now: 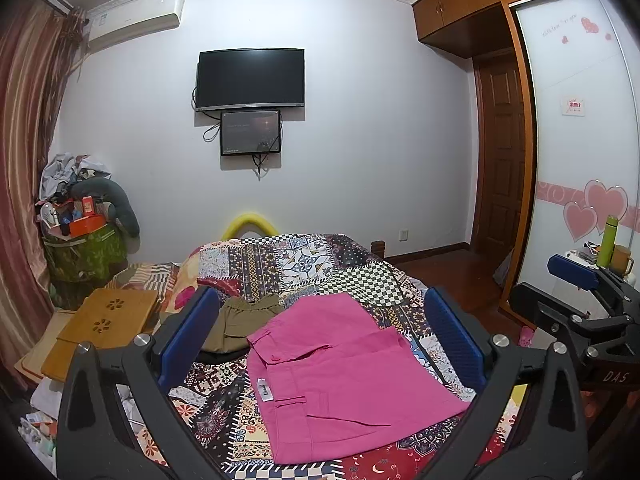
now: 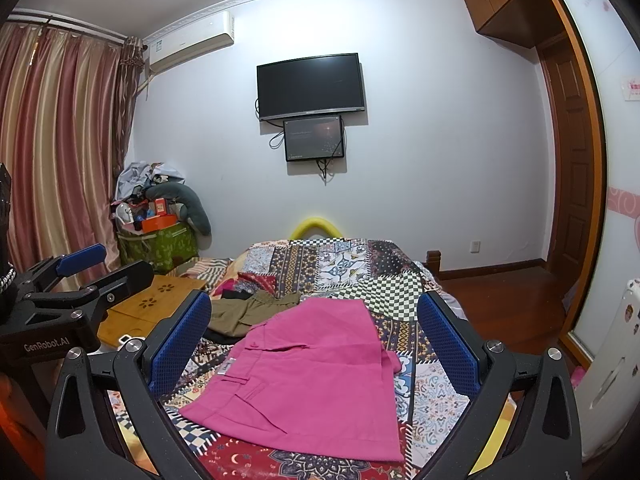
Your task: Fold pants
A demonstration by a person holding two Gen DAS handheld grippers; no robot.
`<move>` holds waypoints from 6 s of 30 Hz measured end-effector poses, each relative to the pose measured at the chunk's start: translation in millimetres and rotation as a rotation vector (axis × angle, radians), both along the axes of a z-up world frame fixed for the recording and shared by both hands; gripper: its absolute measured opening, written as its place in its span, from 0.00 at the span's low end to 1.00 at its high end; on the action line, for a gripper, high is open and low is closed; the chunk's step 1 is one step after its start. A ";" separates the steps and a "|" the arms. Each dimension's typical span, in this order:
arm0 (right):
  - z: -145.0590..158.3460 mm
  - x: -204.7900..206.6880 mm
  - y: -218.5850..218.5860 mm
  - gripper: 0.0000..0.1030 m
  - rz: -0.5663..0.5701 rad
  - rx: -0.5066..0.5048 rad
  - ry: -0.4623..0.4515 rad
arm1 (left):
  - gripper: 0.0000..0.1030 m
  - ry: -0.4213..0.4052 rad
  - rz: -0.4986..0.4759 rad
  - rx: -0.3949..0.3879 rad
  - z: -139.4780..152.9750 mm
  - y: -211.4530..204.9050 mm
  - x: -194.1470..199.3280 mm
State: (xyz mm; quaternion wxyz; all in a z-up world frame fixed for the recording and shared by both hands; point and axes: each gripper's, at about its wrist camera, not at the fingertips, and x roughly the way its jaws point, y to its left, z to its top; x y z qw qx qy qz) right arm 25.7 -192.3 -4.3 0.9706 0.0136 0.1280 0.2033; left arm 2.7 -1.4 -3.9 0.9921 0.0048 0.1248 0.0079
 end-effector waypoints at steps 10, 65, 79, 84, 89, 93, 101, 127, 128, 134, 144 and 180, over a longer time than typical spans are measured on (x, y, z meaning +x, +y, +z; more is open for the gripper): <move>1.3 0.7 -1.1 0.99 -0.002 -0.003 -0.004 | 1.00 -0.002 0.000 -0.002 2.3 -1.1 1.5; -165.7 212.4 -20.1 0.82 0.030 -0.166 0.565 | 0.87 0.697 0.062 -0.057 -197.8 105.8 256.5; -214.1 278.0 0.6 0.45 0.142 -0.230 0.705 | 0.57 0.904 -0.087 -0.175 -244.8 105.2 286.9; -233.4 286.8 3.8 0.27 0.195 -0.226 0.765 | 0.50 0.898 -0.104 -0.183 -247.1 106.7 286.4; -241.3 286.4 0.7 0.06 0.170 -0.237 0.762 | 0.46 0.885 -0.093 -0.132 -245.8 102.1 286.1; -247.8 285.9 -2.9 0.04 0.158 -0.240 0.770 | 0.46 0.887 -0.080 -0.125 -245.8 104.2 285.7; -248.8 288.1 -2.0 0.03 0.132 -0.287 0.772 | 0.45 0.877 -0.035 -0.118 -244.7 119.3 274.4; -230.1 325.5 -31.5 0.39 0.051 -0.146 0.787 | 0.59 0.877 -0.010 -0.207 -247.8 141.4 328.8; -233.8 327.4 -29.4 0.39 0.060 -0.146 0.799 | 0.61 0.878 -0.011 -0.203 -249.6 140.4 329.4; -258.1 329.0 -13.4 0.34 0.105 -0.170 0.818 | 0.58 0.876 -0.032 -0.189 -252.5 135.3 331.1; -261.9 309.5 -5.6 0.04 0.137 -0.284 0.762 | 0.19 0.856 0.029 0.029 -256.8 119.9 332.8; -177.4 363.0 11.2 0.51 0.111 -0.185 0.596 | 0.63 0.877 0.107 -0.277 -252.9 192.7 411.2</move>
